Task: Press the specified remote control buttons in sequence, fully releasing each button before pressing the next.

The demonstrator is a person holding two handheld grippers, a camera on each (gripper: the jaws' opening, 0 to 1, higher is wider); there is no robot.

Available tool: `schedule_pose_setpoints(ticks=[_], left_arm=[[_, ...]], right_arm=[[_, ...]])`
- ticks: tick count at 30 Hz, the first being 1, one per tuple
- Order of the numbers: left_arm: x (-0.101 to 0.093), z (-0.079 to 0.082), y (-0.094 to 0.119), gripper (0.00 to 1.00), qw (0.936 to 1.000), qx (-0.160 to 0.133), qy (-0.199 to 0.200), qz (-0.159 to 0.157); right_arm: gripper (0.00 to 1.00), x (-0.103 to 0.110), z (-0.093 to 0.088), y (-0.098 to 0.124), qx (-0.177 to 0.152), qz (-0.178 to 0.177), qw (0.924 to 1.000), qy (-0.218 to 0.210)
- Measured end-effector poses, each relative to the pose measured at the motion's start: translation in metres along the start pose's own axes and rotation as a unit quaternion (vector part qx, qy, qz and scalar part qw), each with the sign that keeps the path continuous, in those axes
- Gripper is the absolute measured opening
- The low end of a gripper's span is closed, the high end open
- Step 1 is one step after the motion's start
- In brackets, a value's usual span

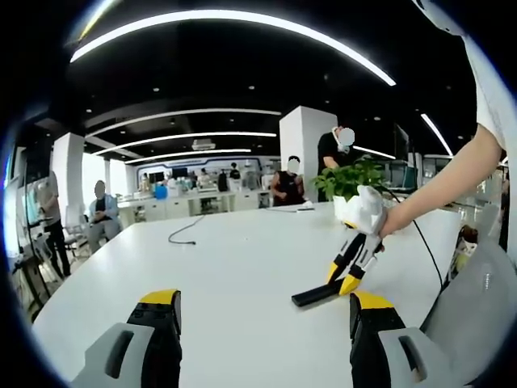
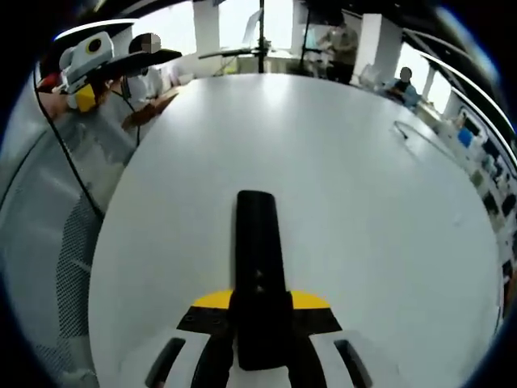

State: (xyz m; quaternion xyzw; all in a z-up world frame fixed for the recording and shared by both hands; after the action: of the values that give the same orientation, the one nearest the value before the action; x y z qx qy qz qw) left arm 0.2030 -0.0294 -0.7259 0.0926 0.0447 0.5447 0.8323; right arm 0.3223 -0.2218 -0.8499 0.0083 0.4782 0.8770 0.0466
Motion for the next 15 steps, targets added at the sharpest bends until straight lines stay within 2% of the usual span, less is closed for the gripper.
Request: schedule_pose_setpoints(ticks=[15], left_arm=[[0.000,-0.001,0.000,0.88,1.0000,0.003,0.002,-0.001]], right_arm=[[0.21,-0.011,0.001,-0.002,0.005,0.002,1.0000,0.003]])
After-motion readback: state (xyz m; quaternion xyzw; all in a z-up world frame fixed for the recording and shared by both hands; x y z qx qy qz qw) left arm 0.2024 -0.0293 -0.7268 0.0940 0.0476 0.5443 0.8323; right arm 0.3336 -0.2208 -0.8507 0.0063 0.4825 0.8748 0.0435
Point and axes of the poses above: the point that each gripper's makers call its tool centre point, and the gripper's own axes: y roughly backward along the fingers, x roughly to its left, z roughly out of its top, the point moved 2 cm from there along y, roughly backward along the fingers, and after that the axes turned 2 degrees about -z, right-handed, at the moved point
